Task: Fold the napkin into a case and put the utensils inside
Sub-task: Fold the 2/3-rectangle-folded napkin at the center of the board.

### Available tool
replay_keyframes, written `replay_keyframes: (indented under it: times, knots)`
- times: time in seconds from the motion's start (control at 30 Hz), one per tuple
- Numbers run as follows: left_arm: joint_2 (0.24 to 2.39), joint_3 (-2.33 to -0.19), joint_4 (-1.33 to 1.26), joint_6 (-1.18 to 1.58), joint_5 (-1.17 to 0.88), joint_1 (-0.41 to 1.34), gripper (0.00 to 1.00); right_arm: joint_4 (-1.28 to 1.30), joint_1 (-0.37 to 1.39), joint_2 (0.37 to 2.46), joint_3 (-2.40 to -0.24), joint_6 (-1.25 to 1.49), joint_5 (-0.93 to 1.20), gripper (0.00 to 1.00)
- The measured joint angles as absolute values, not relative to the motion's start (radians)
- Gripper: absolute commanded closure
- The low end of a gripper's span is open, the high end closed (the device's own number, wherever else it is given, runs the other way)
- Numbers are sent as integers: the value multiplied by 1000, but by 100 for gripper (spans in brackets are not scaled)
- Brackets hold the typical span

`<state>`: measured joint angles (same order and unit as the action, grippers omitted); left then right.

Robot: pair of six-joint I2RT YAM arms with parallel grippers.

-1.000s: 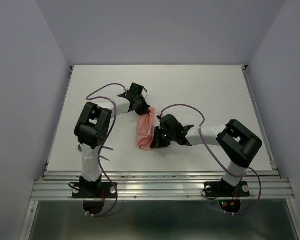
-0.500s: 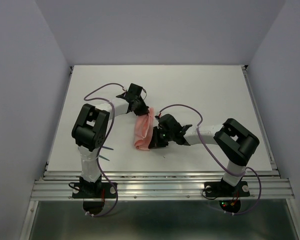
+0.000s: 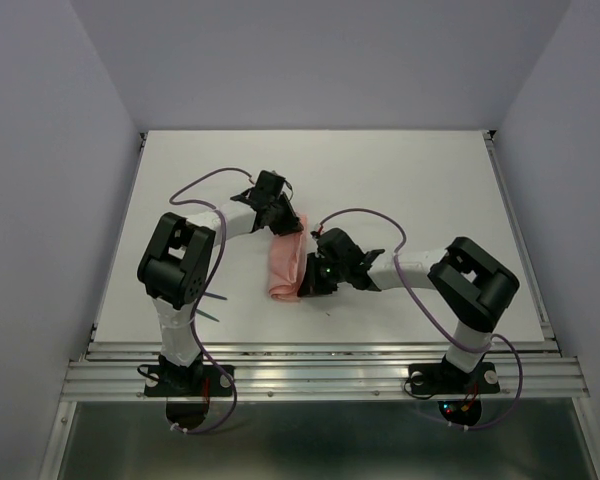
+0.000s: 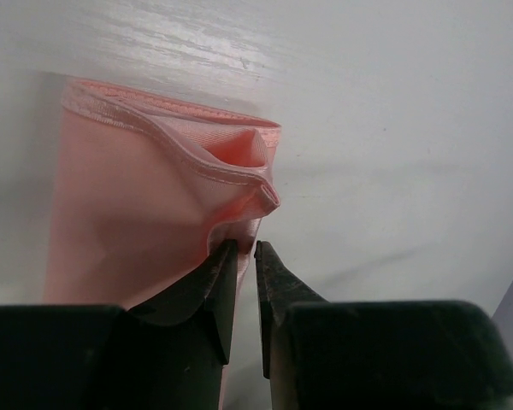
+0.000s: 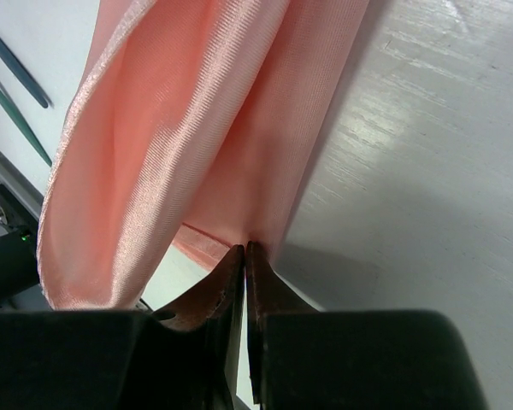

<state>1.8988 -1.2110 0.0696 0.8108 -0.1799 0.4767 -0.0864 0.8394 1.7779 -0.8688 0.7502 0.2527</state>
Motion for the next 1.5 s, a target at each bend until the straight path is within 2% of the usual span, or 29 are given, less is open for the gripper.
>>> replay_keyframes:
  times: [0.13, 0.33, 0.4, 0.43, 0.53, 0.63, 0.9, 1.5]
  knots:
    - [1899, -1204, 49, 809, -203, 476, 76, -44, 839, 1748, -867, 749, 200, 89]
    - [1899, -1203, 35, 809, -219, 477, 77, 73, 839, 1599, -853, 733, 22, 86]
    - [1900, -1200, 26, 810, -228, 477, 77, 78, 839, 1550, -855, 728, -18, 73]
    - [1902, -1198, 19, 810, -232, 477, 77, 80, 839, 1533, -860, 729, -33, 57]
    - [1911, -1192, 1, 812, -240, 477, 78, 86, 839, 1542, -896, 728, -59, 31]
    - [1929, -1187, -9, 813, -248, 477, 78, 88, 839, 1576, -921, 737, -57, 22]
    - [1937, -1186, -12, 813, -258, 477, 78, 90, 830, 1618, -925, 771, -25, 14]
    - [1946, -1186, -17, 813, -262, 477, 79, -4, 773, 1614, -892, 853, 60, 18]
